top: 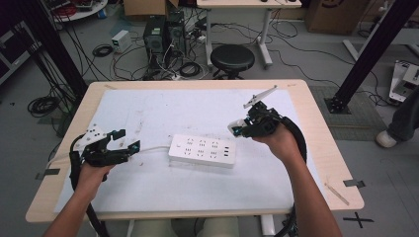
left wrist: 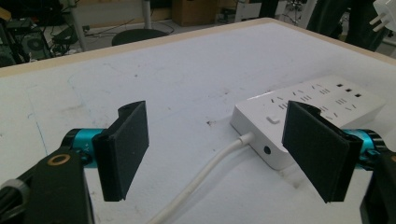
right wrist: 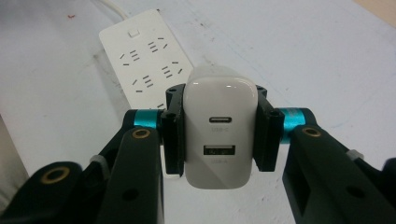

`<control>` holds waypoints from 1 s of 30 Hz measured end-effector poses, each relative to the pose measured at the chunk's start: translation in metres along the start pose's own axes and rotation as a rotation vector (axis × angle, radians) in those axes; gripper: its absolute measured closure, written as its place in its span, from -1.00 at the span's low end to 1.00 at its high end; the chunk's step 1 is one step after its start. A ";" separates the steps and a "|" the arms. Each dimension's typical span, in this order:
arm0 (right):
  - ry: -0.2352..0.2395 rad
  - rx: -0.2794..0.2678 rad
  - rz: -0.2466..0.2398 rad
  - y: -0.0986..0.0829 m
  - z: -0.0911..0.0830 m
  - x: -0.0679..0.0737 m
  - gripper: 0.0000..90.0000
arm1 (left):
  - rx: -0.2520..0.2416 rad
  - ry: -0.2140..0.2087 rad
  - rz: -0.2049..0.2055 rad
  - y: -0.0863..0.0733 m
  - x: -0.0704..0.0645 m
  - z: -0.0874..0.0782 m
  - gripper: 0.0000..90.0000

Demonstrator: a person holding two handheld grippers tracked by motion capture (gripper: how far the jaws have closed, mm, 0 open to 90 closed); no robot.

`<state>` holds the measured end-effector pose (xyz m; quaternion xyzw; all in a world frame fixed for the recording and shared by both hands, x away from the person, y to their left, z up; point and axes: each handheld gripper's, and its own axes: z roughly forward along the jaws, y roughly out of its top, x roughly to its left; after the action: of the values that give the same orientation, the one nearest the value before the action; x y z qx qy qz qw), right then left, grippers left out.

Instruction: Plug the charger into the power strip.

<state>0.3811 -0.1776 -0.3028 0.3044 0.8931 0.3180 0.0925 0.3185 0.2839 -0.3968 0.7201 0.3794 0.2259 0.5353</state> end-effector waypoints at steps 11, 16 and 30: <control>0.013 0.090 -0.095 0.021 0.024 0.003 0.41 | 0.000 0.002 -0.004 -0.003 0.001 0.000 -0.49; 0.032 0.136 -0.136 0.029 0.037 0.007 0.41 | 0.011 -0.004 -0.001 -0.005 0.000 0.002 -0.49; 0.086 0.291 -0.266 0.037 0.080 0.011 0.41 | 0.015 -0.001 -0.009 -0.010 0.003 0.003 -0.49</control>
<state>0.4189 -0.1077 -0.3416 0.1803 0.9650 0.1833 0.0507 0.3191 0.2860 -0.4076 0.7224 0.3839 0.2204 0.5312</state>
